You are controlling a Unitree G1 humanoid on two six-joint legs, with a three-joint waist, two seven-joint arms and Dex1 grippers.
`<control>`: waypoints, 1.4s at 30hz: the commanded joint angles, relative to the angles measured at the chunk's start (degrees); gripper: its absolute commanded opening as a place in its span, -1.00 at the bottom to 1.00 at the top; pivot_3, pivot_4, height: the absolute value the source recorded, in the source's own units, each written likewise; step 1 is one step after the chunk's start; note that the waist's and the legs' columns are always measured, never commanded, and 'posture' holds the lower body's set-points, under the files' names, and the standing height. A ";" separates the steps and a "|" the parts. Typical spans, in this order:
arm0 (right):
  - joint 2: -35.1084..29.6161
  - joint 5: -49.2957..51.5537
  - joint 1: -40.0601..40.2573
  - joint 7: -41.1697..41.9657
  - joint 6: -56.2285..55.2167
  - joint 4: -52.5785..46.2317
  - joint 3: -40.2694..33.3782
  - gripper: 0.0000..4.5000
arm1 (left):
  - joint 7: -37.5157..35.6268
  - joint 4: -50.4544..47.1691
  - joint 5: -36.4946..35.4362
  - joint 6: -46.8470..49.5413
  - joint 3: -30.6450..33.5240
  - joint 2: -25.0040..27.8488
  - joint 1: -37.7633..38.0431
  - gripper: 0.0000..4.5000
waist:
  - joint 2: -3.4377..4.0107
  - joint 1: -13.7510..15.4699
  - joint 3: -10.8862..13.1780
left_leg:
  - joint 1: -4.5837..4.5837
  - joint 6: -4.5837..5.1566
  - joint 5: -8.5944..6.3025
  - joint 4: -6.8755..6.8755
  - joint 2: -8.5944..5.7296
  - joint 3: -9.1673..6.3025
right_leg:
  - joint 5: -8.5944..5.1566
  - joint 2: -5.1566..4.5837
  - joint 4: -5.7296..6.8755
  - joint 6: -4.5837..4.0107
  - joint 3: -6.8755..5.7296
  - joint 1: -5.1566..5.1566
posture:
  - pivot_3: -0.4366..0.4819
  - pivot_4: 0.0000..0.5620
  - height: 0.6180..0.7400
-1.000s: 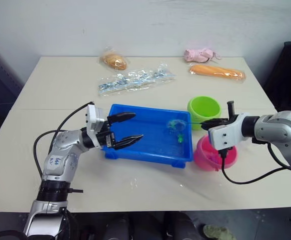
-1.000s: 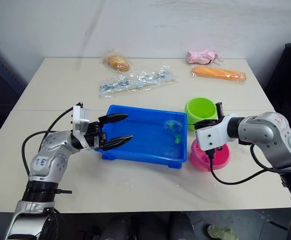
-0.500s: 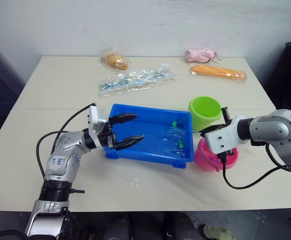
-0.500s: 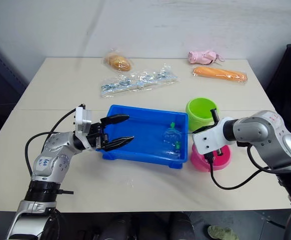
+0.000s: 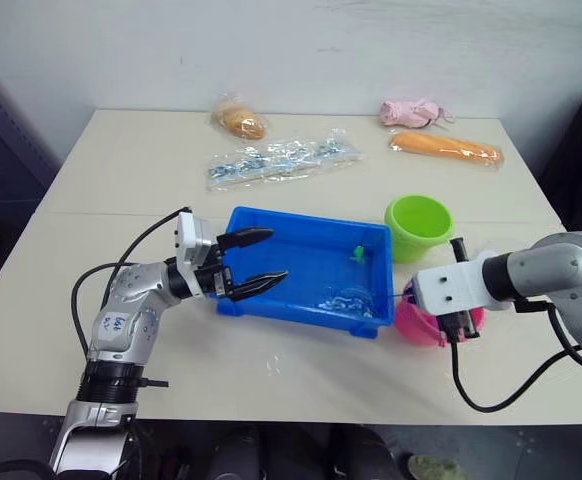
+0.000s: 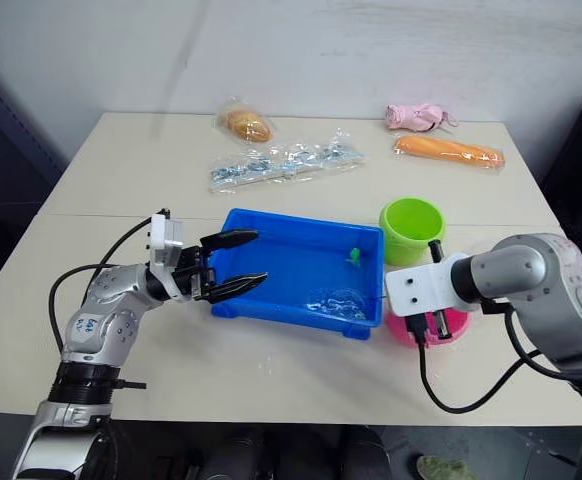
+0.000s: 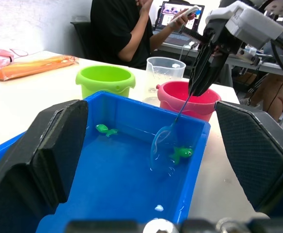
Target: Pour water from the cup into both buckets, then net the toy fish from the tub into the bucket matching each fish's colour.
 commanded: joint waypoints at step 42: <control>22.75 43.60 5.50 -25.47 66.25 -9.47 -37.85 -1.00 | 1.16 -5.87 -1.18 1.27 1.60 1.65 1.88 0.99 | 0.00 -0.17 0.00 | -0.09 -0.02 -0.01 -0.08 0.04 0.01 | 0.00 0.00 0.05 0.00 -0.03 -0.13 | -0.05 -0.47 1.00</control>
